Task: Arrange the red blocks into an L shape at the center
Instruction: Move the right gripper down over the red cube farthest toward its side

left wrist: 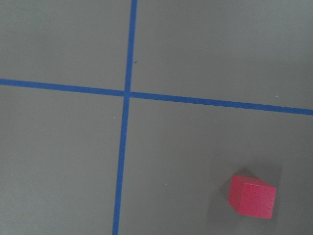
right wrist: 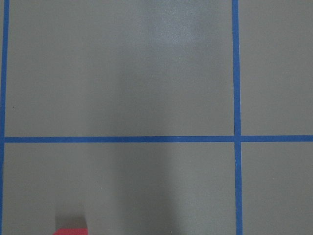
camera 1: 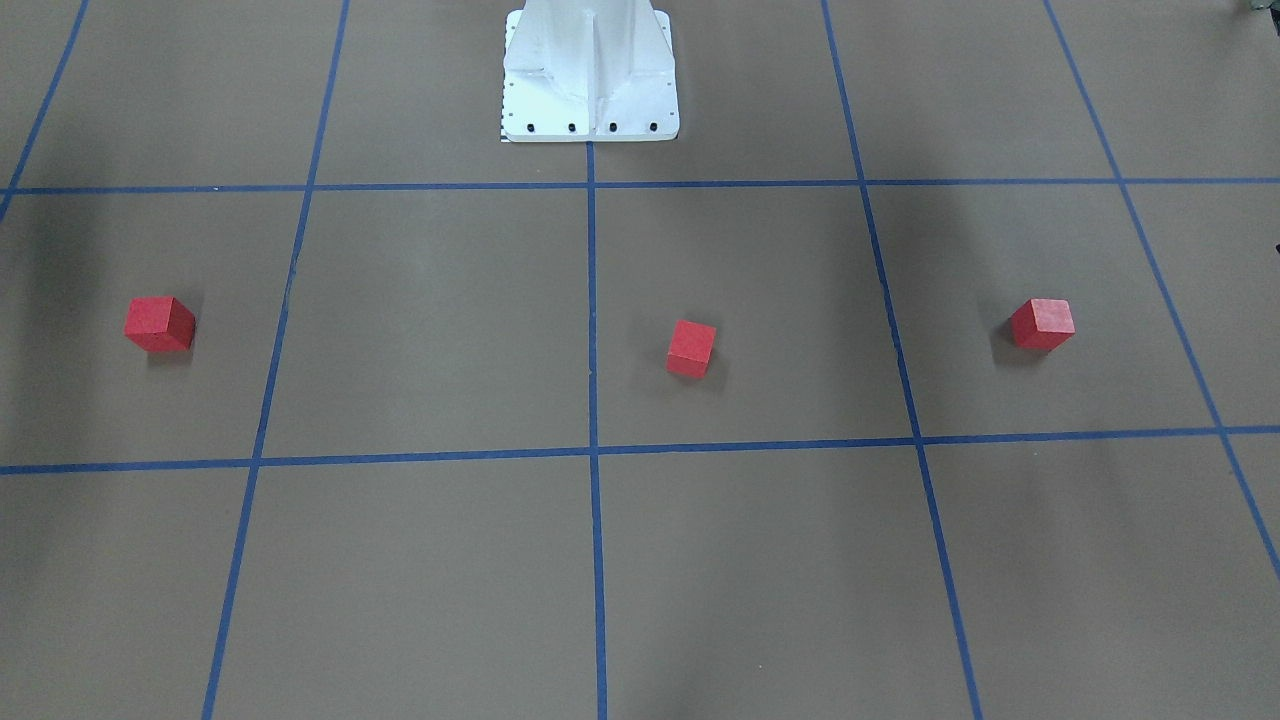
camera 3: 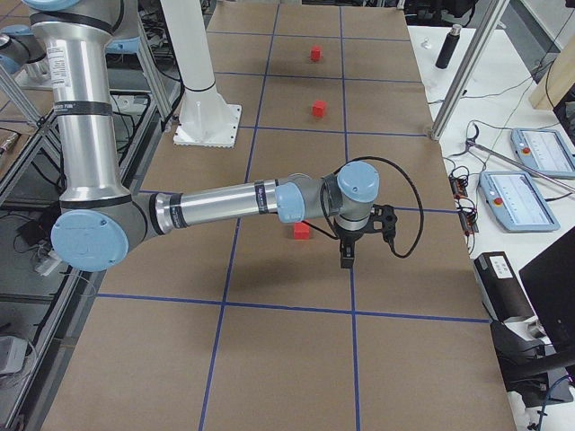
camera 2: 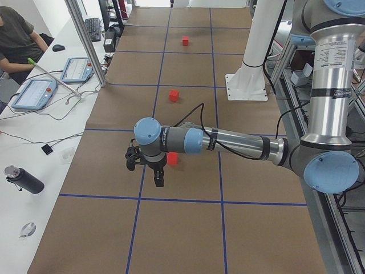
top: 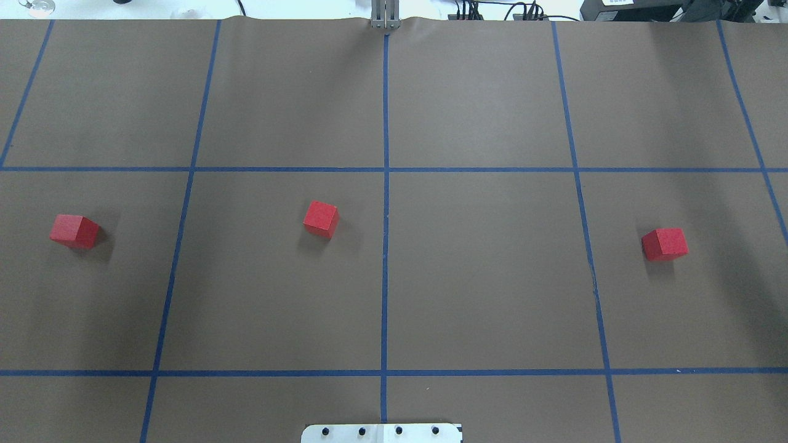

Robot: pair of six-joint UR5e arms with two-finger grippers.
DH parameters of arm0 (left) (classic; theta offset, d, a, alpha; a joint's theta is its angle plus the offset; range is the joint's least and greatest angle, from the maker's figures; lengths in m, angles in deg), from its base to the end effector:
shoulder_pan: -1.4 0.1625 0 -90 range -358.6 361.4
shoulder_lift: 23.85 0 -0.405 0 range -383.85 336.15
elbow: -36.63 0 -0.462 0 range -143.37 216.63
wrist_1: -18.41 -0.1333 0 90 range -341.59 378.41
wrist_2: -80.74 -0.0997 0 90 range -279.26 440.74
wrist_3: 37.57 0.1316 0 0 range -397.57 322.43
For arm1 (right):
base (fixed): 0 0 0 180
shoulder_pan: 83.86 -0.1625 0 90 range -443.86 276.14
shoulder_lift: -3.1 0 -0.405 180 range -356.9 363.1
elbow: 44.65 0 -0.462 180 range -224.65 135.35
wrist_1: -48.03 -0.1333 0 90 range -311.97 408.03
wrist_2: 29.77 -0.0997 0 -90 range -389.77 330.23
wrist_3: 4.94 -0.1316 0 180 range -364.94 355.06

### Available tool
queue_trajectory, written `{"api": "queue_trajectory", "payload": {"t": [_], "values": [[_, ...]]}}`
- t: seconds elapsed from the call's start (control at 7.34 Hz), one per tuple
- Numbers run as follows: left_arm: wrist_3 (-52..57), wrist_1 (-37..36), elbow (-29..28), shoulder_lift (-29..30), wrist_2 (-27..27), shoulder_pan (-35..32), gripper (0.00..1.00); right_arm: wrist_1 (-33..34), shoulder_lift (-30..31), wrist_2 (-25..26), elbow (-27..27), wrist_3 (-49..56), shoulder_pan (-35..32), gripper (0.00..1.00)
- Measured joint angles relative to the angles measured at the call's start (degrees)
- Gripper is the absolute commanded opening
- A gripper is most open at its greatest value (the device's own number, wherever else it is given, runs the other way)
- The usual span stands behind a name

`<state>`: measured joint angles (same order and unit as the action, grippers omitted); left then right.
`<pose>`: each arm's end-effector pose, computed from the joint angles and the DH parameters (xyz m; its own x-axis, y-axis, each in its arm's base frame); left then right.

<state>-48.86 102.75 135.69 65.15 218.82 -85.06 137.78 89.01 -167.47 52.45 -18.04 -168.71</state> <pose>-0.0011 -0.5548 0.5863 0.6641 -0.1243 -0.7372 0.0697 0.9921 -0.1045 -0.0178 -0.5982 0.5438 0.6600 0.0201 0.7510 -0.0632 0.9976 0.0289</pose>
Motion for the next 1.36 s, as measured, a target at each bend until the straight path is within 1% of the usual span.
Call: {"api": "queue_trajectory", "payload": {"t": [0.82,1.36], "values": [[-0.1,0.9,1.0,-1.5,-0.9,0.0,1.00,-0.6,1.0,0.2,-1.1,-0.3,0.2,1.00],[-0.6,1.8,2.2,-1.7,-0.3,0.2,1.00,-5.5,1.6,-0.1,-2.0,-0.4,1.9,1.00]]}}
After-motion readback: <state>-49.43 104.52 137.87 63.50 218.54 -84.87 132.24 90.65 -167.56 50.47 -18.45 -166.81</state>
